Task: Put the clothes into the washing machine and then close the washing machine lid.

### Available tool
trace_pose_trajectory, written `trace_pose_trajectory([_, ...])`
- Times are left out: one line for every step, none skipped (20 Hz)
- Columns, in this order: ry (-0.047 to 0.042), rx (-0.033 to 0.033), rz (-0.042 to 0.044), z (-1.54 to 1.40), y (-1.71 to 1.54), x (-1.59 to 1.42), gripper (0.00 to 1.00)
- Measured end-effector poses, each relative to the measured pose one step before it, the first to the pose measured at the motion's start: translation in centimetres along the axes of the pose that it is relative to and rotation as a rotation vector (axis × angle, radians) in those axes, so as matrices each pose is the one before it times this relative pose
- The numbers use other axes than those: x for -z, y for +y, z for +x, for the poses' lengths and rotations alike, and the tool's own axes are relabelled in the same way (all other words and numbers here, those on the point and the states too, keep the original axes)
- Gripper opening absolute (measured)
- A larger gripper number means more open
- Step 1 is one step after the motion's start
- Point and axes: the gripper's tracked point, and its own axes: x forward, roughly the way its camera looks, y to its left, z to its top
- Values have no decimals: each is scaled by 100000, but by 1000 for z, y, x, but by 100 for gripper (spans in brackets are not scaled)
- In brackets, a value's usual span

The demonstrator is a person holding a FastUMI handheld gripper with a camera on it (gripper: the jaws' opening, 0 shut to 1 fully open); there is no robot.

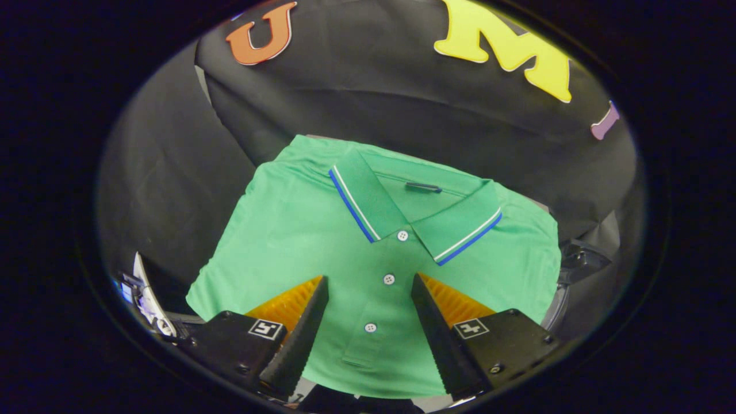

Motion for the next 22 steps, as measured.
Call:
trace_pose_trajectory([-99,-887,-2313,-37,-96,124,81])
trace_pose_trajectory([-253,-236,1138,-138,-408,13,70])
trace_pose_trajectory([-862,74,3339,-68,-445,-68,58])
trace_pose_trajectory([-609,-52,2775,64,-597,-202,46])
trace_pose_trajectory([-299,-564,1108,42,-398,-141,35])
trace_pose_trajectory([158,-686,351,92,177,19,23])
trace_pose_trajectory([942,-1161,-786,-67,118,114,21])
trace_pose_trajectory([1828,-2201,400,-19,-81,35,17])
trace_pose_trajectory([2028,-2673,1957,-86,53,-96,15])
trace_pose_trajectory([2326,-2948,2665,-113,1,-87,11])
trace_pose_trajectory([1932,-2800,2540,-202,18,-228,10])
trace_pose_trajectory([1025,-2354,2193,42,-53,-3,8])
trace_pose_trajectory([-389,-1723,1762,-13,76,93,7])
trace_pose_trajectory([-329,-698,283,34,15,95,7])
trace_pose_trajectory([-3,-713,-1844,-288,-91,-128,7])
trace_pose_trajectory([-219,-820,-1260,-280,-40,-275,7])
trace_pose_trajectory([-268,-1066,-699,-305,170,-125,7])
trace_pose_trajectory([-315,-1518,-229,-382,245,-246,7])
trace_pose_trajectory([-478,-1781,-458,-461,183,-156,7])
trace_pose_trajectory([-344,-1773,-649,-355,128,-88,7])
trace_pose_trajectory([-510,-2157,-637,-536,164,-69,7])
trace_pose_trajectory([22,-1978,-252,-578,-68,-5,7])
